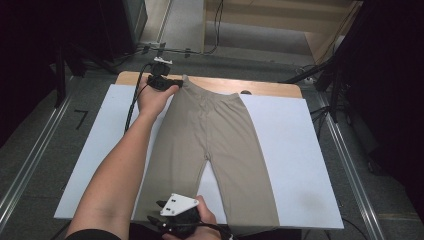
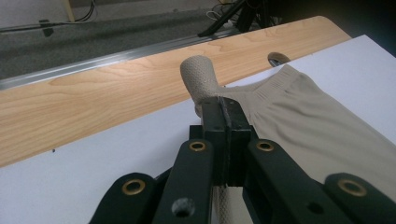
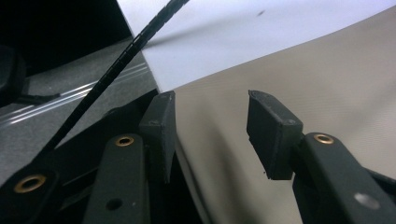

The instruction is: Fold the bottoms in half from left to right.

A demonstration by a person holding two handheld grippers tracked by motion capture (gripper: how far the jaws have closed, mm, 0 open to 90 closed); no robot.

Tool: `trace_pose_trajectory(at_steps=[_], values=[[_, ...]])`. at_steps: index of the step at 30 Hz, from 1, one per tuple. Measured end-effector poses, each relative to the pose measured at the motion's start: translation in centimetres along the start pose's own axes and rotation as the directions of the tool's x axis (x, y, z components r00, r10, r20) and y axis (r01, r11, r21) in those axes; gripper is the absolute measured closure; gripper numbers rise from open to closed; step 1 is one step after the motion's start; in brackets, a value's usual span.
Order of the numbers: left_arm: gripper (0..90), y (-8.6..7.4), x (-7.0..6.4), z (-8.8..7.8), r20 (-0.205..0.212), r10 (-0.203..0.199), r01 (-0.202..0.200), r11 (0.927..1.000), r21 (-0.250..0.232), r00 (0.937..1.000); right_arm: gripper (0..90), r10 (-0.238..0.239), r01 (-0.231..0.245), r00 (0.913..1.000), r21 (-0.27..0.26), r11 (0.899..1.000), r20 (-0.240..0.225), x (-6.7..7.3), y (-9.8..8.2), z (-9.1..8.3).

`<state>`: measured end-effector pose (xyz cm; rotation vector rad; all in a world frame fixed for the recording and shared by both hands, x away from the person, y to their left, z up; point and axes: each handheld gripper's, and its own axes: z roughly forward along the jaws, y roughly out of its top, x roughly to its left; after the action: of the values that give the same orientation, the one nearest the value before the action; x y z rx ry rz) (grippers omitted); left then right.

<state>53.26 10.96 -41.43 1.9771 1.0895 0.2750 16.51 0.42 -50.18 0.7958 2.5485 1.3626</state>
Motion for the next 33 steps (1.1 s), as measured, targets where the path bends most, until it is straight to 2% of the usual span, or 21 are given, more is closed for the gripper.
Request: trace_pose_trajectory(at_steps=[2, 8, 9, 10, 12, 13, 14, 15, 19, 22, 26, 28, 30, 33], values=[[90.0, 0.0, -0.1, 0.0, 0.008, 0.005, -0.005, 1.0, 0.004, 1.0, 51.2, 0.018, -0.018, 0.9998, 0.015, 1.0, 0.001, 0.3, 0.4, 1.0], [90.0, -0.5, 0.0, 0.3, 0.022, 0.023, -0.023, 0.9995, 0.022, 0.9995, 51.4, -0.022, 0.02, 0.9988, 0.04, 0.999, 0.044, 1.0, 1.6, 3.3], [90.0, -0.5, 0.0, 0.3, 0.023, 0.016, -0.016, 0.9997, 0.018, 0.9996, 51.5, -0.031, 0.029, 0.9983, 0.05, 0.998, 0.049, 1.1, 1.7, 3.7], [90.0, -0.6, 0.1, 0.3, 0.02, 0.019, -0.02, 0.9996, 0.021, 0.9996, 51.4, -0.039, 0.034, 0.9975, 0.081, 0.996, 0.059, 1.4, 1.8, 4.6], [90.0, -0.6, 0.1, 0.3, 0.017, 0.026, -0.027, 0.9993, 0.025, 0.9995, 51.1, -0.038, 0.032, 0.9974, 0.095, 0.995, 0.061, 1.5, 1.7, 4.9], [90.0, -0.7, 0.1, 0.3, 0.019, 0.027, -0.028, 0.9993, 0.024, 0.9994, 51.7, -0.057, 0.05, 0.9955, 0.087, 0.995, 0.076, 1.7, 1.6, 5.1], [90.0, -0.7, 0.1, 0.3, 0.017, 0.031, -0.032, 0.9992, 0.024, 0.9994, 53.4, -0.084, 0.076, 0.9921, 0.092, 0.993, 0.093, 2.0, 1.5, 5.2], [90.0, -0.7, 0.1, 0.3, 0.016, 0.031, -0.032, 0.9992, 0.023, 0.9994, 56.9, -0.092, 0.083, 0.9909, 0.096, 0.992, 0.098, 2.2, 1.5, 5.2], [90.0, -0.7, 0.2, 0.5, 0.02, 0.012, -0.012, 0.9998, 0.017, 0.9997, 67.9, -0.055, 0.043, 0.994, 0.127, 0.991, 0.095, 2.5, 2.0, 5.4], [90.0, -0.7, -0.1, 0.5, 0.022, 0.024, -0.024, 0.9995, 0.019, 0.9995, 88.0, -0.058, 0.045, 0.9934, 0.124, 0.991, 0.099, 2.4, 1.9, 5.3], [90.0, -0.5, -0.2, 0.1, 0.022, 0.024, -0.025, 0.9996, 0.01, 0.9995, 88.6, 0.001, -0.007, 0.9987, 0.11, 0.994, 0.05, 1.7, 1.8, 5.0], [90.0, -0.5, -0.1, -0.1, 0.024, 0.022, -0.022, 0.9997, 0.004, 0.9995, 88.7, 0.001, -0.005, 0.9991, 0.106, 0.994, 0.043, 1.6, 1.7, 4.4], [90.0, -0.5, 0.1, -0.3, 0.029, 0.024, -0.024, 0.9997, 0.0, 0.9993, 88.8, -0.018, 0.014, 0.9985, 0.076, 0.997, 0.052, 1.2, 1.5, 2.9], [90.0, -0.5, 0.2, -0.4, 0.028, 0.016, -0.016, 0.9999, -0.005, 0.9995, 88.8, -0.02, 0.015, 0.9974, 0.078, 0.997, 0.07, 0.4, 0.9, 0.9]])
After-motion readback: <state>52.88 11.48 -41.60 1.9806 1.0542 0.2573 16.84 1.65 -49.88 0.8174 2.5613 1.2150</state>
